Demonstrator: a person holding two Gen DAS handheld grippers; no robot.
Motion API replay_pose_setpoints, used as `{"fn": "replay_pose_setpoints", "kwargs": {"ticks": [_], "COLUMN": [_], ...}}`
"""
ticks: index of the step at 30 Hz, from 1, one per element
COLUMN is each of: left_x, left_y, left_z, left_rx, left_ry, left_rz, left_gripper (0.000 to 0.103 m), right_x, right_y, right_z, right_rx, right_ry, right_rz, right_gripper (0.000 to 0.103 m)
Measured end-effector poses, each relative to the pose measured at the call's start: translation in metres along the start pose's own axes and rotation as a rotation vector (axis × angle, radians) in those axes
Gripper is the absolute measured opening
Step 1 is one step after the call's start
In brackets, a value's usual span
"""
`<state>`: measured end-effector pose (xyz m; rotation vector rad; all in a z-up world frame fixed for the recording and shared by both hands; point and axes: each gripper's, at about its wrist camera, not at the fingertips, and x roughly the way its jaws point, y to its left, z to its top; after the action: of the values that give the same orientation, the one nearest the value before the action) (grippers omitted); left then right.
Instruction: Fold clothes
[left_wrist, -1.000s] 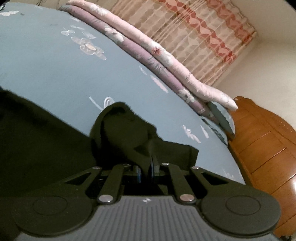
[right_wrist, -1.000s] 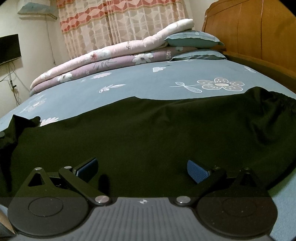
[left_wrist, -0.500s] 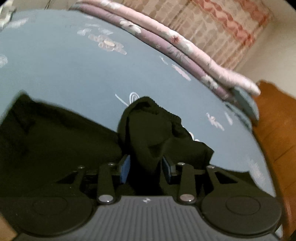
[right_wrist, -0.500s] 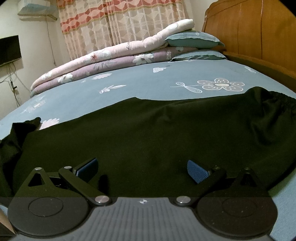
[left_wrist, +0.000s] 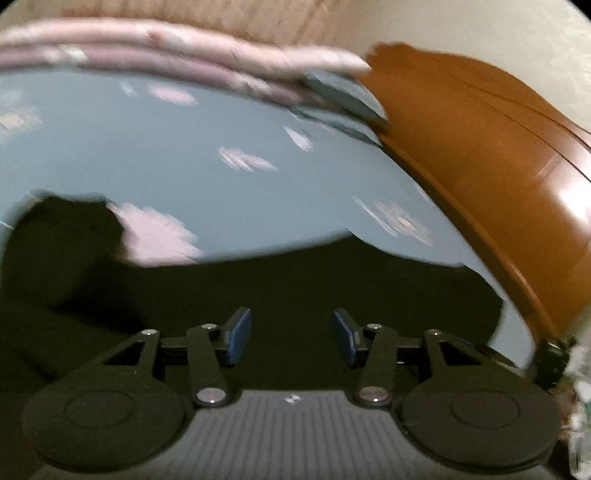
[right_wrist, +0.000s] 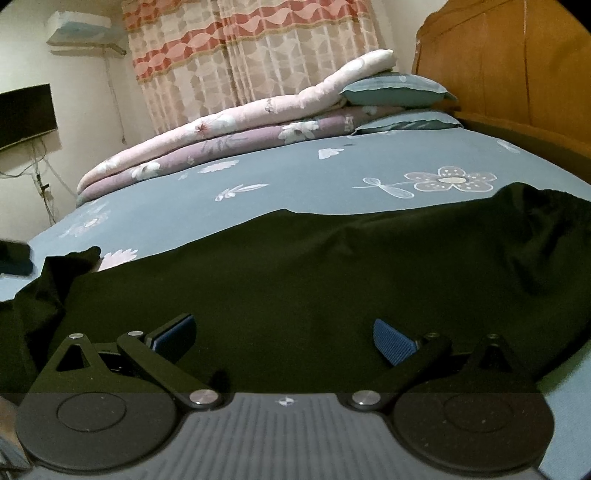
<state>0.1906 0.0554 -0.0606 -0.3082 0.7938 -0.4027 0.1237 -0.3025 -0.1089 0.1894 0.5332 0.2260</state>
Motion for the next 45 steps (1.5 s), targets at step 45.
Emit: {"fn": "replay_pose_setpoints", "kwargs": {"ticks": [45], "left_x": [0.011], "left_y": [-0.018], "left_z": [-0.101], "left_rx": [0.024], "left_ry": [-0.044], "left_rz": [0.079], "left_gripper": [0.070], "right_x": [-0.030], "right_y": [-0.015], "right_z": [-0.012], "right_rx": [-0.096], "right_ry": [-0.004], "right_rz": [-0.046], "right_gripper": [0.103]}}
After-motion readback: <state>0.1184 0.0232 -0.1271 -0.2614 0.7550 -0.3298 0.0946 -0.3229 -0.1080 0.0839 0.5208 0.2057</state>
